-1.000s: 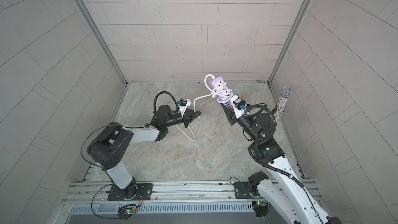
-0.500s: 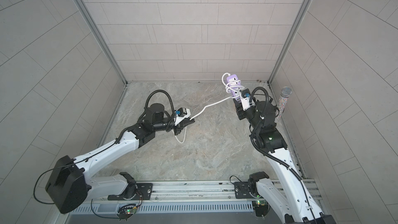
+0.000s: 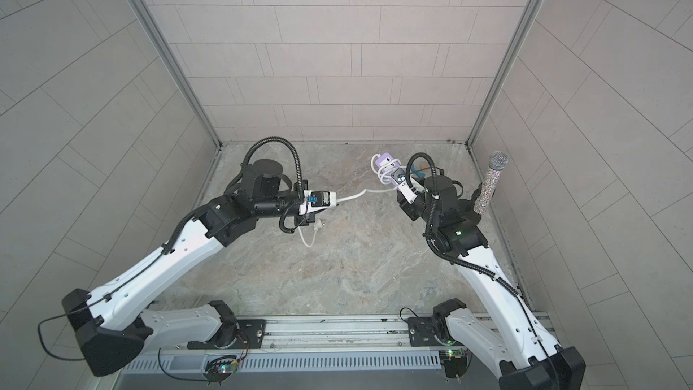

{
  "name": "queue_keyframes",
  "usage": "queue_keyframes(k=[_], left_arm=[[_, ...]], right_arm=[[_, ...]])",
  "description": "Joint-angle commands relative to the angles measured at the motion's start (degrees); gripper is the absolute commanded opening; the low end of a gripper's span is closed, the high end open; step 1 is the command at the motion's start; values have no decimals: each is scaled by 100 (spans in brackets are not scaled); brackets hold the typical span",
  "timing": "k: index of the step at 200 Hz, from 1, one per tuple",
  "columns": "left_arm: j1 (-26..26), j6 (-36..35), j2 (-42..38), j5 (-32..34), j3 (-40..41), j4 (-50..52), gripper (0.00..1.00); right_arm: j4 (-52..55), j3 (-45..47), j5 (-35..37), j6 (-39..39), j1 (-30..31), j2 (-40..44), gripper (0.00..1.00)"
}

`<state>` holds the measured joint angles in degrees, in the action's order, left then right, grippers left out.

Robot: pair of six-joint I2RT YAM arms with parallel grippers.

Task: Wrap the cord around the power strip
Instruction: Wrap the power cord around the power strip.

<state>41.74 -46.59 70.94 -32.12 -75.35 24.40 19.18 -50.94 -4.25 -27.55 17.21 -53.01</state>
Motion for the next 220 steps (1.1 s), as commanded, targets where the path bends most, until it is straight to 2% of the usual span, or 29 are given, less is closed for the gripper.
queue_keyframes(k=[1,15,39,78,108,122,175,220], left_arm=[[45,-762,144,-125,-732,185,0],[45,-939,321,-56,-1053,264,0],[40,-1264,685,169,-1588,550,0],[0,-1557,1218,543,-1965,519,0],[-123,-1477,1684,512,-2251,487,0],[-246,-1299,1793,379,-2231,329,0],[-603,-685,2144,-274,-1923,87,0],[-765,27,2336,-909,-1737,-120,0]], right_arm=[[513,221,585,-638,229,27,0],[541,406,397,-696,442,153,0],[374,832,-380,-839,735,561,0],[430,1025,-1502,-654,1083,693,0],[-175,1344,-2511,-472,1414,1037,0],[-591,1480,-2818,-87,1461,1262,0],[-2909,1906,-3159,1579,1483,1751,0],[-3832,1663,-3026,1885,1485,1689,0]])
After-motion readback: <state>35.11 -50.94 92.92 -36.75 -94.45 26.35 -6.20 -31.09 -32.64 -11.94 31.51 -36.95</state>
